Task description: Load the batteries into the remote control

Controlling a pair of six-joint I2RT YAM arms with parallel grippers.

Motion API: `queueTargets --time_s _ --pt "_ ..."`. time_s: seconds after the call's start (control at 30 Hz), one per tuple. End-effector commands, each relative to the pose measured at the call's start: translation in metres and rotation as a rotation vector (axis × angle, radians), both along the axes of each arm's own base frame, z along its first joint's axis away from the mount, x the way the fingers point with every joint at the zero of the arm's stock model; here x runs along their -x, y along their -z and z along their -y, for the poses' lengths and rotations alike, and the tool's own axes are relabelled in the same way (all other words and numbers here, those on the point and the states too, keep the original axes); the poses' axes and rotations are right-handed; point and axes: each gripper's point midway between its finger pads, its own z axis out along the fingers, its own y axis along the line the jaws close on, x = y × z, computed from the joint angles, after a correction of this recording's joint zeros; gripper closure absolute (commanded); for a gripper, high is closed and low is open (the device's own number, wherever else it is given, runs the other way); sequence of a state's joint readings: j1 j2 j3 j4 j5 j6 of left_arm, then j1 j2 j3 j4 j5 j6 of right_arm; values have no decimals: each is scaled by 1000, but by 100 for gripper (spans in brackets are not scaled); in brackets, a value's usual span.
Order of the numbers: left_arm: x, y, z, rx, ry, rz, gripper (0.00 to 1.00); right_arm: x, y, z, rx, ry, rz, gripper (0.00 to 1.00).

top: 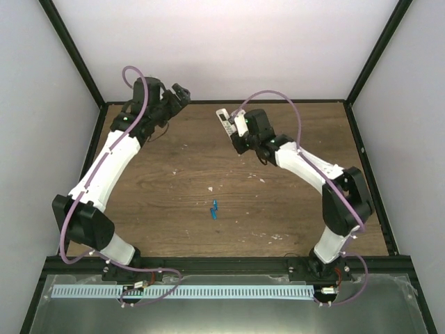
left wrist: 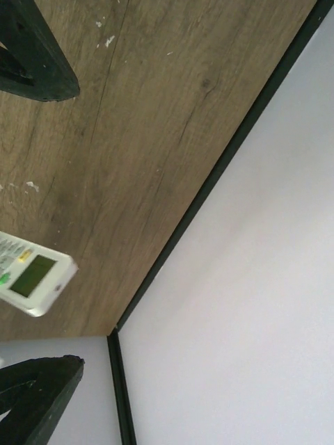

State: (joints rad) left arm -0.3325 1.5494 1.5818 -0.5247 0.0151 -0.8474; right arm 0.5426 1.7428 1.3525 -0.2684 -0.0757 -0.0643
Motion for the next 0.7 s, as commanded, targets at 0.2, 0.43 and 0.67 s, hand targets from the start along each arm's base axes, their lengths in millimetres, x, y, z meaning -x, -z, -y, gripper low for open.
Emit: queueTargets --time_s 0.2,0.43,0.67 --pt "0 -17 26 237 92 15 0 -11 -95 35 372 129 721 99" --pt "2 -4 50 331 161 -32 0 -5 -105 22 515 143 912 99" --pt "3 4 70 338 203 -51 0 -8 -106 10 641 146 994 99"
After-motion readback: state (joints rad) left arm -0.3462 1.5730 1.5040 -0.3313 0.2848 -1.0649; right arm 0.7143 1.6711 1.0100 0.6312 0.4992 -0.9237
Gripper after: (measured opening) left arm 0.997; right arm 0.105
